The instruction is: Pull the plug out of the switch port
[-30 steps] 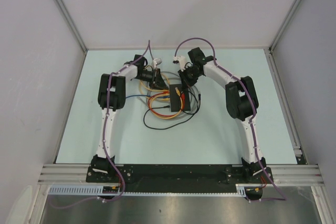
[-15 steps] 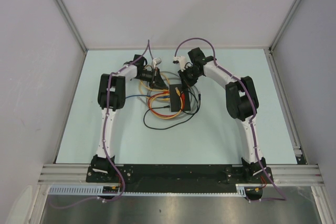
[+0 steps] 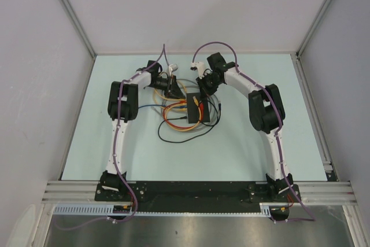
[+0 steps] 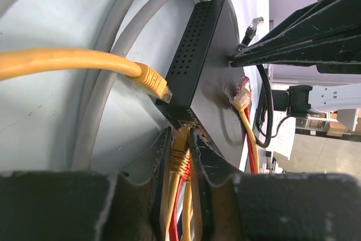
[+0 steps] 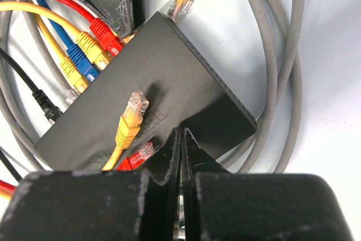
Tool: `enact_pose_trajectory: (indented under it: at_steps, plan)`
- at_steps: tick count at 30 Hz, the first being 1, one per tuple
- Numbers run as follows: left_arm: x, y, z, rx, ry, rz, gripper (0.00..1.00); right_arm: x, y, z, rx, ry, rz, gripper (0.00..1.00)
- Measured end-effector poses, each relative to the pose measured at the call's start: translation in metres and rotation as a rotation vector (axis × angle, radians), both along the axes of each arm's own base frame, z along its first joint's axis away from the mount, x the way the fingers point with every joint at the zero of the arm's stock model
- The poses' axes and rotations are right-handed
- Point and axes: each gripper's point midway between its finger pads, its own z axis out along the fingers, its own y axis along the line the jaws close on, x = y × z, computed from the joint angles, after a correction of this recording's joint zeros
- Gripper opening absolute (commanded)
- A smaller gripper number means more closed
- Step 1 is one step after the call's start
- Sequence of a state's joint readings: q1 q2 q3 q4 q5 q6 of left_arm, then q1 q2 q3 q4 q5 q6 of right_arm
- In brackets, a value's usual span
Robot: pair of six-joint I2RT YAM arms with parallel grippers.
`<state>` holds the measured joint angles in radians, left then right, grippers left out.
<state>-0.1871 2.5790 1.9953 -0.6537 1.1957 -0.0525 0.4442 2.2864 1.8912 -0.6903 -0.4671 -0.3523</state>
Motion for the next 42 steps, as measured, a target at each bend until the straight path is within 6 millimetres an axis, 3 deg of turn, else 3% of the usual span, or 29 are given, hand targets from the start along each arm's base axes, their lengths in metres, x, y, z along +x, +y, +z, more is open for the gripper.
enact_pose_trajectory:
  at_steps: [8,17,30,33,38,42]
  plan:
    - [-0.0009,-0.0007,0.0004,-0.013,0.004,-0.004,0.30,-0.0004,0.0001,-0.0001,-0.005,-0.008,-0.001,0.00]
    - [-0.0035,-0.0031,0.0002,-0.082,0.042,-0.004,0.23,-0.0001,0.0000,0.0001,-0.009,-0.012,-0.002,0.00]
    - [-0.0005,-0.0049,0.0018,-0.087,0.076,0.016,0.21,0.0003,-0.0003,0.0004,-0.022,-0.021,-0.005,0.00]
    - [-0.0003,-0.0048,0.0005,-0.079,0.078,0.020,0.17,0.0004,-0.0002,0.0002,-0.024,-0.022,-0.005,0.00]
    - [-0.0004,-0.0044,-0.0008,-0.068,0.076,0.022,0.00,0.0004,-0.0002,0.0002,-0.025,-0.022,-0.006,0.00]
    - [-0.0006,-0.0037,-0.0011,-0.055,0.071,0.024,0.00,0.0002,-0.0001,0.0000,-0.026,-0.023,-0.005,0.00]
